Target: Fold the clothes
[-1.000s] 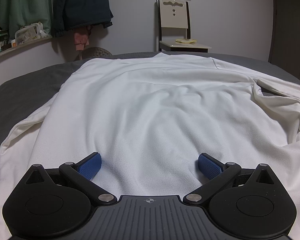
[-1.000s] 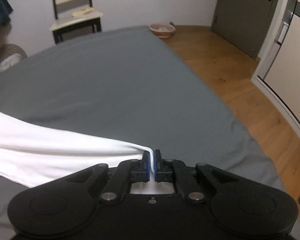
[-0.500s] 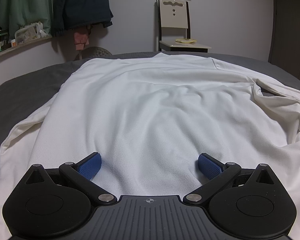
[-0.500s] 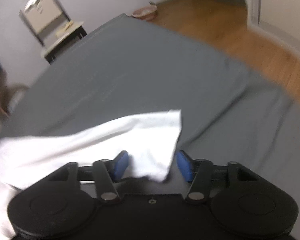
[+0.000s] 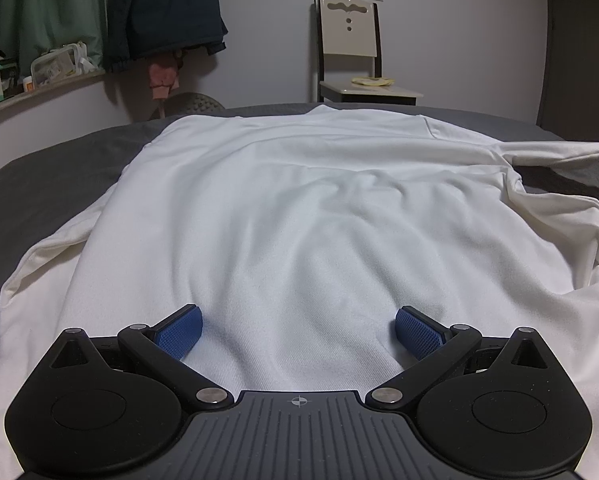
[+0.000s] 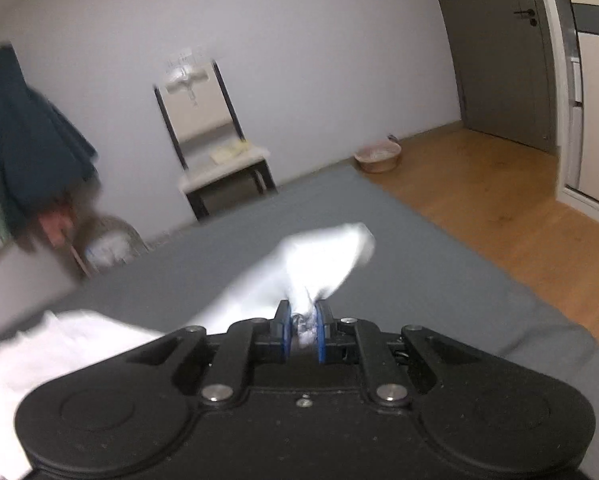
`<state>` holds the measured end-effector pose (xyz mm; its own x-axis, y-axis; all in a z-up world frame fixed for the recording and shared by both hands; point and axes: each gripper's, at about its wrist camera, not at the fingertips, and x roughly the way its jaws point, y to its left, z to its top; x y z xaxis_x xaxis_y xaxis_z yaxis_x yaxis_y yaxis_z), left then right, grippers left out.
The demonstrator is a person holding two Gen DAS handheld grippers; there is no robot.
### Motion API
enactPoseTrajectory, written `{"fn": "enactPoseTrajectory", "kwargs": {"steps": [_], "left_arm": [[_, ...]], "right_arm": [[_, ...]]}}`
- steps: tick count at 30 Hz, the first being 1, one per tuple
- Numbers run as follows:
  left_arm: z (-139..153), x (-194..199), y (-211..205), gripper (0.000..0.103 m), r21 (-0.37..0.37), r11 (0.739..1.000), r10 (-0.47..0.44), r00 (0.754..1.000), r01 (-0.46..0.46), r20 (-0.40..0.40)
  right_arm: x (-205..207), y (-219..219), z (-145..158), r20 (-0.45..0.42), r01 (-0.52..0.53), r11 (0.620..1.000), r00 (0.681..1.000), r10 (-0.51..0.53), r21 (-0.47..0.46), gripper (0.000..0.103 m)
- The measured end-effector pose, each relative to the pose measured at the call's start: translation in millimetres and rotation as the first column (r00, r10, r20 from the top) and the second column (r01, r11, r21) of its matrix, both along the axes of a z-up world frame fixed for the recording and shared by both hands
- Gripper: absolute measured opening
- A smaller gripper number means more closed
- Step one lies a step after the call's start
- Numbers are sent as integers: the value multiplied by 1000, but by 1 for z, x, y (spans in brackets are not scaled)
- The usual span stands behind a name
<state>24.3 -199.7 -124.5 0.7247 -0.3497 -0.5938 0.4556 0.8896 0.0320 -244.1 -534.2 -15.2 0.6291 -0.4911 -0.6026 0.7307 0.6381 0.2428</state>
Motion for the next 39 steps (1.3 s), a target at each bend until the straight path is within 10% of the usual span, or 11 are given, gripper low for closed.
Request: {"fn": "enactPoseTrajectory", "kwargs": {"steps": [6,10,13,17,24,27,31,34,35,39], "left_arm": [[1,1,1,103,-1,1000,0,1000,0,-6],[4,2,5,103,-26,1000,-11,1000,11,-16],[11,-1,8,103,-44,998,-43,999,43,-15],[32,-4,15,103,-44,994,-100,995,99,-3],[113,-13,15,103,-19,958,-285,957,286,53],[145,-22,10,103,-8,923,-384,923,384,39],[171,-37,3,103,47,878,-476,879,476,-16],[170,-50,4,103,101,847,-519,853,521,-47],[167,-55,4,103,117,838,-530,846,532,-53],[149,-74,9,103,147,810,-567,822,567,-48]], "right_arm": [[-4,-22,-81,-178,50,983,984,-19,174,15],[-2,-10,-71,-249,54,992,968,-23,117,45],[17,14,-50,-376,47,997,924,-66,-59,47],[42,83,-12,-361,-257,964,907,218,-64,54],[126,195,7,-307,-724,683,632,712,94,62],[170,201,-25,-380,-769,589,482,790,248,58],[174,215,-63,-462,-741,554,366,808,381,50],[165,224,-71,-497,-735,576,372,784,357,36],[162,226,-72,-501,-732,581,376,780,355,3],[150,223,-58,-414,-702,566,403,816,432,5]]}}
